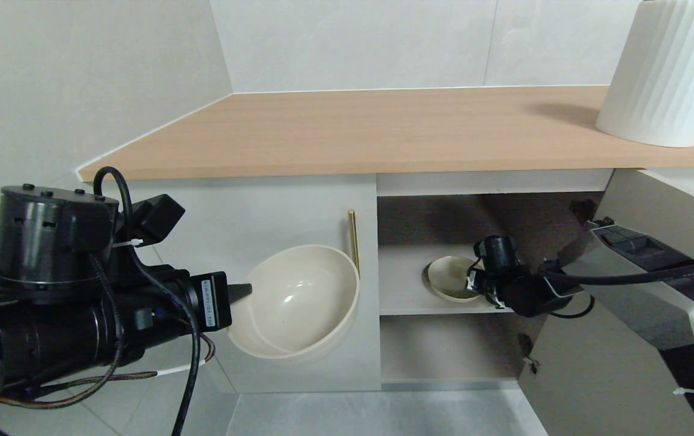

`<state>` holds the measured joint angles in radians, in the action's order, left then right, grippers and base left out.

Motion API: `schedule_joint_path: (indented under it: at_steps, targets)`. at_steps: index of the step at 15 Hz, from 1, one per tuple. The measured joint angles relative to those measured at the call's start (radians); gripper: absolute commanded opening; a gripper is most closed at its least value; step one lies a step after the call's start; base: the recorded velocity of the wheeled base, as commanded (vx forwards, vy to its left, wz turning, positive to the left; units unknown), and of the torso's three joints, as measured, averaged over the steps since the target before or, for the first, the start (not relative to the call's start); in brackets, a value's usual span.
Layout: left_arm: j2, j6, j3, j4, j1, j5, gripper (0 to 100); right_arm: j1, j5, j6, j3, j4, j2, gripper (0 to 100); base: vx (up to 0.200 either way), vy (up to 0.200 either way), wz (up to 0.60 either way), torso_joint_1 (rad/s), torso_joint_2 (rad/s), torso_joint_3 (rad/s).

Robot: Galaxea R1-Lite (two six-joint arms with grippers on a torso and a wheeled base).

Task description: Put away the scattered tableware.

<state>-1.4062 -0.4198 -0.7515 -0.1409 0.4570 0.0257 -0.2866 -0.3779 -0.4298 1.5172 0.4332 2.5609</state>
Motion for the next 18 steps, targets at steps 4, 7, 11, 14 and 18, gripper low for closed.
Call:
schedule_joint_path:
  at_steps: [4,7,11,14,18]
  targets:
    - [-0.007,0.001,0.000,0.000,0.000,0.000,0,0.000,-0.012,-0.021,0.008,0.000,0.000,100,0.000,0.000,0.00,0.000,0.00,0.000]
    - [-0.036,0.017,-0.020,-0.001,0.009,0.000,0,-0.004,-0.012,-0.034,-0.026,0.000,-0.045,100,0.000,0.000,0.00,0.000,0.00,0.000]
    - [-0.134,0.083,-0.059,-0.001,0.049,0.043,0,-0.032,0.053,-0.033,-0.178,-0.005,-0.217,100,0.000,0.000,0.00,0.000,0.00,0.000]
    - [-0.241,0.149,-0.068,-0.009,0.139,0.186,0,-0.104,0.169,-0.010,-0.338,-0.040,-0.434,100,0.000,0.000,0.00,0.000,0.00,0.000]
    - [-0.373,0.154,-0.062,-0.113,0.228,0.301,0,-0.266,0.345,0.054,-0.480,-0.302,-0.705,100,0.000,0.000,0.00,0.000,0.00,0.000]
